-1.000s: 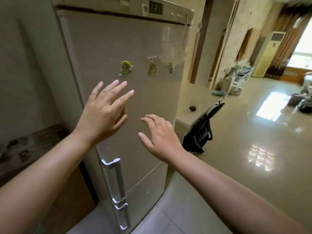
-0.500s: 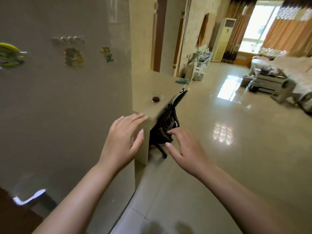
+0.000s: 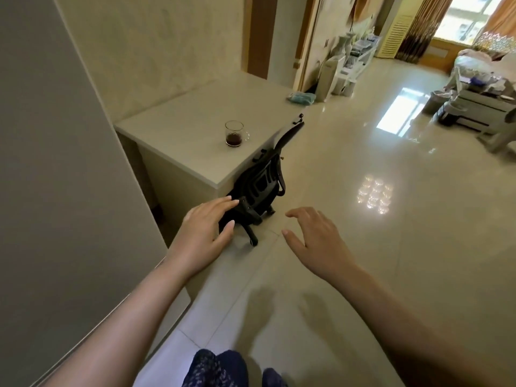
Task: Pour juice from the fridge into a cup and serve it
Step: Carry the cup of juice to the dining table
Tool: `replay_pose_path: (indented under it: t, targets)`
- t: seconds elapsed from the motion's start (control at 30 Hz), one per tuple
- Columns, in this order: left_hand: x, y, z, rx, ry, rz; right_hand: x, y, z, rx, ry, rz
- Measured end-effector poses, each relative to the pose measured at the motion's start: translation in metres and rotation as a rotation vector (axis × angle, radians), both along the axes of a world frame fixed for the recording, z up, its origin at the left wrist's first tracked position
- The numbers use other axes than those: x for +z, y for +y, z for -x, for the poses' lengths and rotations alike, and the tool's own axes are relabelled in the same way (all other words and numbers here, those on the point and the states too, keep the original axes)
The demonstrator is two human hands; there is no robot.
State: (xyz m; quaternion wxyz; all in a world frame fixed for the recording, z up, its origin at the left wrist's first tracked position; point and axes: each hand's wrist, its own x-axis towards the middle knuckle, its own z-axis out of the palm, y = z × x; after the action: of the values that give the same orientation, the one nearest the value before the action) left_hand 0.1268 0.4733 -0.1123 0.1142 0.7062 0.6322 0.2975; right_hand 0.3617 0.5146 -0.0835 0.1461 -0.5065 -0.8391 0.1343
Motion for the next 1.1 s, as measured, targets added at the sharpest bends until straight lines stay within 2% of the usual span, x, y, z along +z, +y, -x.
replay_pose_path:
  t: [0.37, 0.6, 0.73, 0.9, 1.1]
  targets:
    - [-0.028, 0.22, 0.038, 0.199, -0.153, 0.08, -0.018, 0.244, 0.029, 0.048, -0.028, 0.074]
    - [-0.04, 0.334, 0.061, 0.35, -0.106, 0.09, -0.024, 0.38, 0.059, 0.157, -0.072, 0.099]
    - [-0.055, 0.388, 0.075, 0.51, -0.055, 0.107, -0.037, 0.462, 0.077, 0.261, -0.099, 0.128]
    - [-0.085, 0.456, 0.071, 0.688, -0.078, 0.196, -0.054, 0.565, 0.106, 0.46, -0.176, 0.167]
    - [-0.122, 0.51, 0.052, 0.904, -0.3, 0.318, -0.072, 0.653, 0.133, 0.66, -0.269, 0.215]
